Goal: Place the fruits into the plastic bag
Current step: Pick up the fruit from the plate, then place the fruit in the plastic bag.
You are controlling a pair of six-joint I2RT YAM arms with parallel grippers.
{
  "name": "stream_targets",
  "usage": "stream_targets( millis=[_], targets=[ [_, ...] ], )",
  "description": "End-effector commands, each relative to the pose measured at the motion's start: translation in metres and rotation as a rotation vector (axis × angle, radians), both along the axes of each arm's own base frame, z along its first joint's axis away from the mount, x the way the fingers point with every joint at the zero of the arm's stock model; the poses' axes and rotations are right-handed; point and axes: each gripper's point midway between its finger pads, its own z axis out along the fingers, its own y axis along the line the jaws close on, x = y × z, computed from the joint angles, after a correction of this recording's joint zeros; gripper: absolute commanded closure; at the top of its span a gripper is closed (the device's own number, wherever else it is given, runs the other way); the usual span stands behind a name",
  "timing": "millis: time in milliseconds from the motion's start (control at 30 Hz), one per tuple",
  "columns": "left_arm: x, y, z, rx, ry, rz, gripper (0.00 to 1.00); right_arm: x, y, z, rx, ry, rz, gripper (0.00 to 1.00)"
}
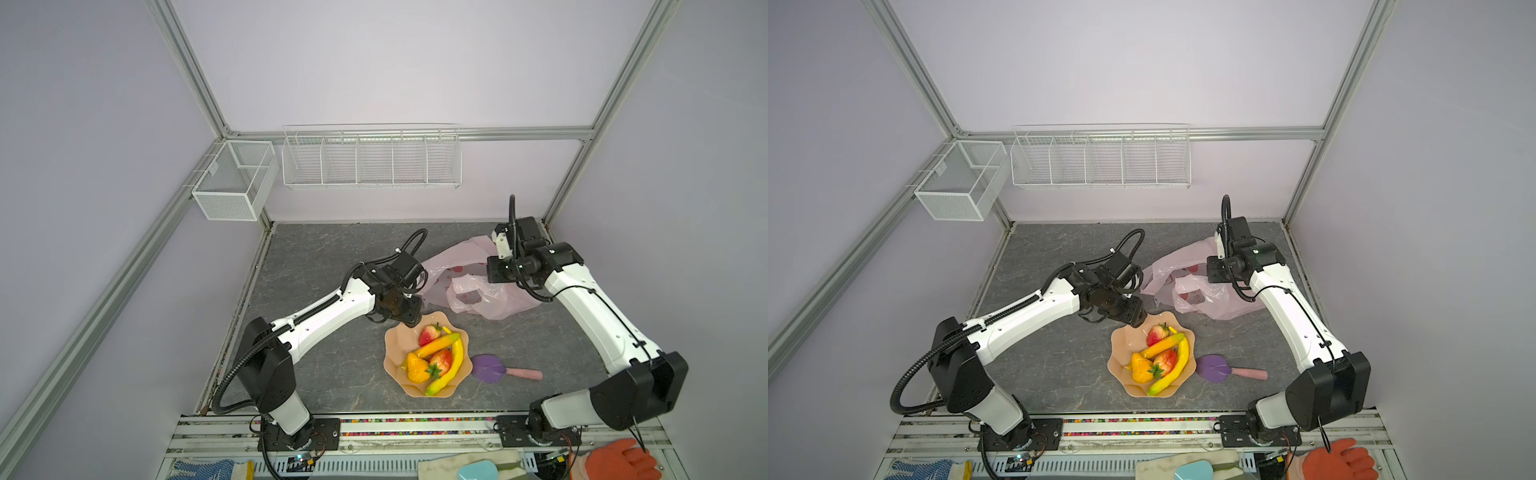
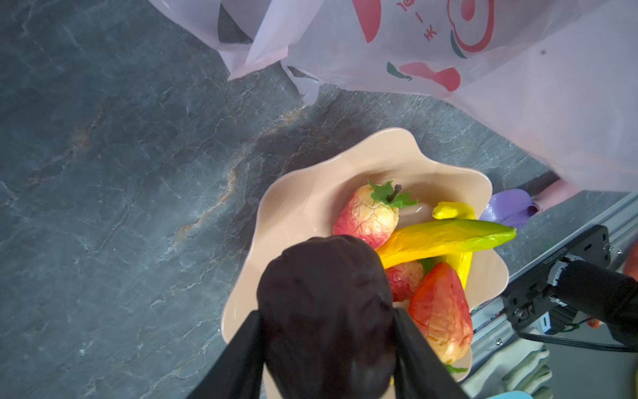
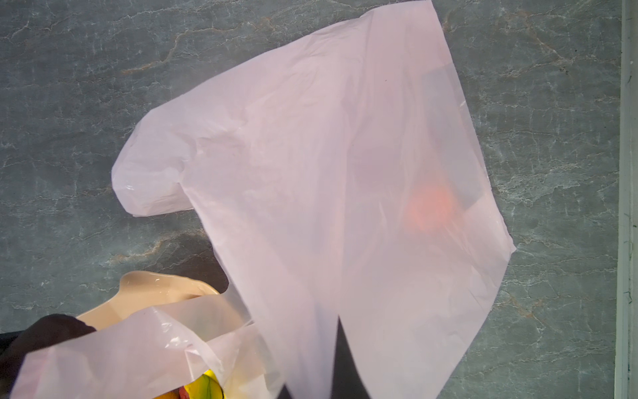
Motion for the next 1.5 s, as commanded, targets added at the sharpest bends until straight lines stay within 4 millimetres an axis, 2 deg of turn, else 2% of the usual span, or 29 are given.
stream_targets(
  millis=[0,133,367,633,1133,1333,1467],
  targets=[
    [0.015,-0.001,0.006,0.067,-0.100,-0.113,0.71,-0.004,-0.003,0.001,-0.005,-0.009,0.010,0.93],
    [0.026,-0.002,0.000,0.162,-0.142,-0.237,0.72,-0.004,-0.003,0.002,-0.008,-0.013,0.013,0.93],
    [0.037,-0.024,-0.006,0.204,-0.165,-0.463,0.73,-0.005,-0.004,0.003,-0.020,-0.018,0.021,0.93],
    [0.046,-0.047,-0.019,0.215,-0.149,-0.601,0.75,-0.004,-0.005,0.002,-0.030,-0.019,0.028,0.93],
    [0.085,-0.084,-0.036,0.220,-0.144,-0.644,0.76,-0.001,-0.002,-0.004,-0.033,-0.004,0.055,0.93],
    [0.102,-0.104,-0.040,0.178,-0.169,-0.605,0.76,0.002,0.003,-0.007,-0.023,0.008,0.067,0.93],
    [0.108,-0.129,-0.033,0.057,-0.192,-0.571,0.76,0.005,0.005,-0.007,-0.017,0.013,0.070,0.93]
  ],
)
